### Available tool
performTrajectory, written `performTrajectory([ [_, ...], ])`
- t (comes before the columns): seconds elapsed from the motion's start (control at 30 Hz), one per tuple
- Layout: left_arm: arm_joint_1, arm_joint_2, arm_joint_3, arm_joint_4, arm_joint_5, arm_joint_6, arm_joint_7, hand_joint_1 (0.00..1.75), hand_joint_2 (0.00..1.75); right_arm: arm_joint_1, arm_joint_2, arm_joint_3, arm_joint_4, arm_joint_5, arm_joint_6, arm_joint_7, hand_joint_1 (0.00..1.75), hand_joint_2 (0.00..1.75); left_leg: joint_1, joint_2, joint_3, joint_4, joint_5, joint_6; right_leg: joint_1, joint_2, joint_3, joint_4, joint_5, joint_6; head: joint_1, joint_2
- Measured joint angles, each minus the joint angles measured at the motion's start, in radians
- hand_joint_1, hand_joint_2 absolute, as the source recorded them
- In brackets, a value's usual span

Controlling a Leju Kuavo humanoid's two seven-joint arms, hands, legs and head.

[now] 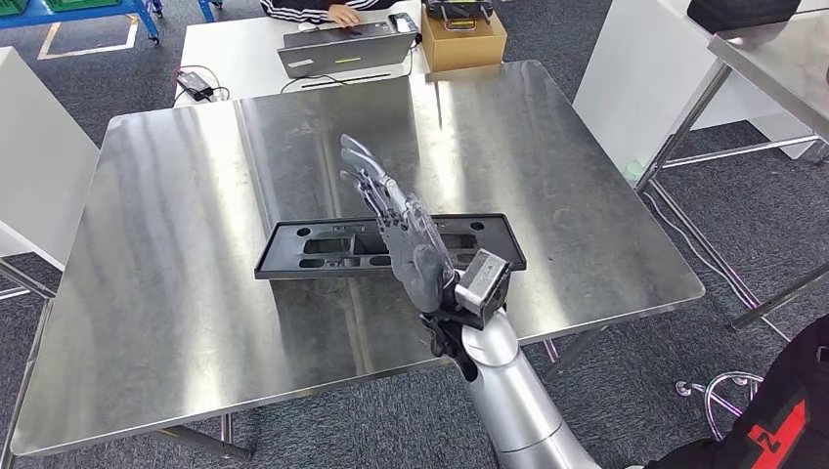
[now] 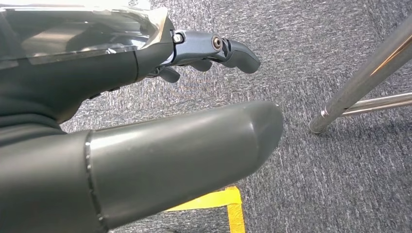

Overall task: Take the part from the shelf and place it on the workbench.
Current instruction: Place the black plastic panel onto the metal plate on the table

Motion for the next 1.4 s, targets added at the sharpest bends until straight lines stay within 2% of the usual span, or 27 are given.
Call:
performTrajectory([
  [0.27, 0.001, 0.000, 0.018, 0.000, 0.021, 0.004, -0.019, 0.00, 0.00, 0.066, -0.036, 0.015, -0.040, -0.033, 0.031, -0.049, 0.00, 0.00, 0.000, 0.000, 0.001, 0.000, 0.000, 0.000, 0.000, 0.000, 0.001, 0.000, 0.000, 0.000, 0.000, 0.000],
  [0.6, 0.000, -0.008, 0.026, 0.000, 0.027, 0.008, -0.022, 0.00, 0.00, 0.070, -0.050, 0.031, -0.036, -0.051, 0.046, -0.043, 0.00, 0.00, 0.000, 0.001, 0.001, 0.000, 0.000, 0.000, 0.000, 0.000, 0.002, 0.000, 0.000, 0.000, 0.000, 0.000],
  [0.77, -0.006, -0.010, 0.026, 0.000, 0.025, 0.007, -0.025, 0.00, 0.00, 0.049, -0.050, 0.038, -0.008, -0.074, 0.061, -0.035, 0.00, 0.00, -0.004, 0.000, -0.001, 0.006, -0.005, 0.008, -0.004, 0.000, 0.003, -0.001, 0.001, 0.002, 0.000, 0.000],
  [0.83, -0.008, -0.010, 0.026, 0.000, 0.021, 0.007, -0.026, 0.00, 0.00, 0.041, -0.049, 0.040, 0.002, -0.078, 0.062, -0.035, 0.00, 0.00, -0.005, 0.000, 0.001, 0.005, -0.002, 0.013, -0.004, 0.000, 0.005, -0.003, 0.004, 0.005, 0.000, 0.000],
  [0.9, -0.011, -0.014, 0.026, 0.000, 0.014, 0.007, -0.026, 0.00, 0.00, 0.036, -0.048, 0.039, 0.007, -0.082, 0.061, -0.036, 0.00, 0.00, 0.002, 0.004, 0.009, -0.008, 0.010, 0.021, -0.001, -0.001, -0.001, 0.006, -0.003, 0.010, 0.000, 0.000],
  [0.93, -0.013, -0.016, 0.026, 0.000, 0.010, 0.007, -0.025, 0.00, 0.00, 0.035, -0.048, 0.039, 0.008, -0.083, 0.059, -0.036, 0.00, 0.00, 0.006, 0.006, 0.013, -0.015, 0.015, 0.025, 0.000, -0.002, -0.014, 0.034, -0.019, 0.009, 0.001, 0.000],
  [0.97, -0.015, -0.018, 0.026, 0.000, 0.008, 0.007, -0.025, 0.00, 0.00, 0.035, -0.049, 0.039, 0.010, -0.084, 0.057, -0.037, 0.00, 0.00, 0.010, 0.008, 0.016, -0.020, 0.019, 0.027, 0.000, -0.002, -0.037, 0.086, -0.045, 0.006, 0.001, 0.000],
  [1.03, -0.017, -0.020, 0.026, 0.000, 0.004, 0.007, -0.023, 0.00, 0.00, 0.039, -0.052, 0.037, 0.013, -0.085, 0.053, -0.037, 0.00, 0.00, 0.010, 0.011, 0.016, -0.020, 0.021, 0.029, -0.006, -0.003, -0.101, 0.234, -0.104, 0.003, 0.001, 0.000],
  [1.07, -0.017, -0.021, 0.026, 0.000, 0.003, 0.007, -0.023, 0.00, 0.00, 0.043, -0.055, 0.036, 0.015, -0.085, 0.051, -0.037, 0.00, 0.00, 0.010, 0.011, 0.015, -0.020, 0.020, 0.028, -0.009, -0.003, -0.124, 0.289, -0.123, 0.006, 0.001, 0.000],
  [1.1, -0.017, -0.023, 0.026, 0.000, 0.002, 0.007, -0.023, 0.00, 0.00, 0.047, -0.057, 0.035, 0.016, -0.085, 0.050, -0.037, 0.00, 0.00, 0.011, 0.012, 0.015, -0.019, 0.020, 0.027, -0.012, -0.004, -0.128, 0.304, -0.125, 0.014, 0.001, 0.000],
  [1.13, -0.017, -0.025, 0.026, 0.000, 0.000, 0.007, -0.023, 0.00, 0.00, 0.049, -0.059, 0.035, 0.017, -0.085, 0.050, -0.037, 0.00, 0.00, 0.013, 0.011, 0.016, -0.018, 0.018, 0.025, -0.016, -0.005, -0.109, 0.274, -0.112, 0.024, 0.001, 0.000],
  [1.17, -0.017, -0.026, 0.026, 0.000, -0.001, 0.007, -0.023, 0.00, 0.00, 0.050, -0.060, 0.035, 0.017, -0.084, 0.050, -0.037, 0.00, 0.00, 0.015, 0.011, 0.017, -0.015, 0.016, 0.021, -0.020, -0.007, -0.071, 0.207, -0.089, 0.036, 0.001, 0.000],
  [1.2, -0.017, -0.027, 0.026, 0.000, -0.002, 0.007, -0.023, 0.00, 0.00, 0.050, -0.061, 0.035, 0.018, -0.084, 0.050, -0.037, 0.00, 0.00, 0.017, 0.011, 0.016, -0.010, 0.011, 0.015, -0.024, -0.011, -0.029, 0.127, -0.068, 0.043, 0.001, 0.000],
  [1.23, -0.018, -0.027, 0.026, 0.000, -0.003, 0.007, -0.023, 0.00, 0.00, 0.050, -0.061, 0.035, 0.018, -0.084, 0.050, -0.037, 0.00, 0.00, 0.017, 0.010, 0.014, -0.003, 0.006, 0.007, -0.026, -0.013, 0.006, 0.065, -0.051, 0.045, 0.001, 0.000],
  [1.27, -0.019, -0.027, 0.026, 0.000, -0.004, 0.007, -0.023, 0.00, 0.00, 0.049, -0.061, 0.035, 0.018, -0.084, 0.050, -0.037, 0.00, 0.00, 0.016, 0.010, 0.012, 0.003, 0.002, 0.000, -0.026, -0.013, 0.028, 0.027, -0.042, 0.042, 0.001, 0.000],
  [1.3, -0.019, -0.027, 0.026, 0.000, -0.004, 0.007, -0.023, 0.00, 0.00, 0.050, -0.061, 0.034, 0.018, -0.084, 0.049, -0.037, 0.00, 0.00, 0.015, 0.010, 0.009, 0.008, -0.001, -0.007, -0.024, -0.012, 0.035, 0.015, -0.041, 0.036, 0.000, 0.000],
  [1.4, -0.022, -0.026, 0.026, 0.000, -0.006, 0.006, -0.023, 0.00, 0.00, 0.052, -0.061, 0.031, 0.018, -0.079, 0.045, -0.038, 0.00, 0.00, 0.021, 0.010, 0.005, 0.018, -0.011, -0.022, -0.025, -0.008, 0.033, 0.017, -0.038, 0.018, -0.001, 0.000],
])
